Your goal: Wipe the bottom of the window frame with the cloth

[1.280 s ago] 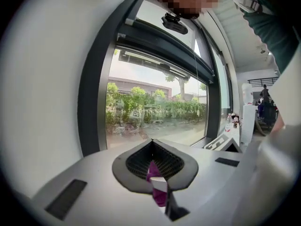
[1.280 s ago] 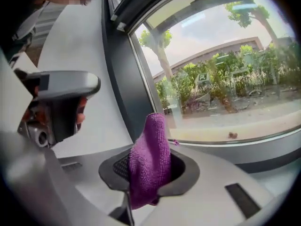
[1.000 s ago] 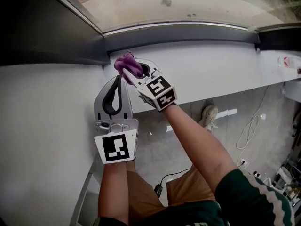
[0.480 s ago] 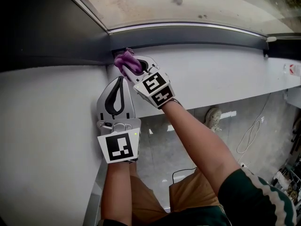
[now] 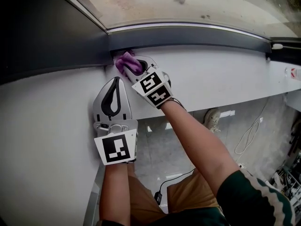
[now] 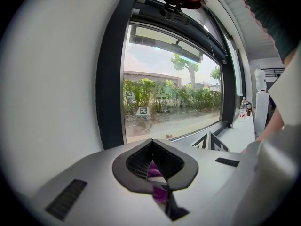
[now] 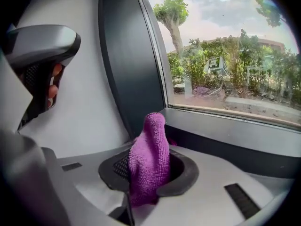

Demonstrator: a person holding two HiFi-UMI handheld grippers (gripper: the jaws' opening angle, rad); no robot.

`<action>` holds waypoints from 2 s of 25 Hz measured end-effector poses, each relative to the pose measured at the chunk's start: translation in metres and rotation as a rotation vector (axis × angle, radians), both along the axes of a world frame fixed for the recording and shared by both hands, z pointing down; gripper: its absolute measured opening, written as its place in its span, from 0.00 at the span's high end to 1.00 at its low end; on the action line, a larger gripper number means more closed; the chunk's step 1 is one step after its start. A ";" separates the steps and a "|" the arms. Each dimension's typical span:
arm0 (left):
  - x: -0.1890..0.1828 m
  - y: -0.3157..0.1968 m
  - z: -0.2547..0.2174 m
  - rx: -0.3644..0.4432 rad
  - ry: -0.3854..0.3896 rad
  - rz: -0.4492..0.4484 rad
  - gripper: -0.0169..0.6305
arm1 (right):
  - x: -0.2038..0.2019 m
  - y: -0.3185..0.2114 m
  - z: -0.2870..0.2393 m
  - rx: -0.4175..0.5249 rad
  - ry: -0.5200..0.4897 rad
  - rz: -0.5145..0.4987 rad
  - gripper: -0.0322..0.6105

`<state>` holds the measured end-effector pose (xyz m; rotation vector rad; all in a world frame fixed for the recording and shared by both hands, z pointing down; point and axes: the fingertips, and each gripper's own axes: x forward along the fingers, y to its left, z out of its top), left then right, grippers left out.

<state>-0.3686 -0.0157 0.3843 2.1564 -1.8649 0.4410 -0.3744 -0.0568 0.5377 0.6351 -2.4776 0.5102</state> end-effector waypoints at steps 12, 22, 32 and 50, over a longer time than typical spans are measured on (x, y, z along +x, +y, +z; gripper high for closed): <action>0.029 -0.014 0.002 -0.012 -0.012 0.056 0.96 | 0.043 -0.010 0.008 0.007 0.043 0.011 0.79; 0.064 -0.027 -0.004 -0.034 -0.017 0.108 0.96 | 0.101 -0.027 0.013 0.003 0.104 0.074 0.79; 0.131 -0.045 0.004 -0.045 -0.097 0.161 0.96 | 0.172 -0.048 0.014 -0.006 0.110 0.095 0.79; 0.210 -0.079 0.026 -0.071 -0.089 0.267 0.96 | 0.244 -0.062 0.019 0.010 0.165 0.066 0.79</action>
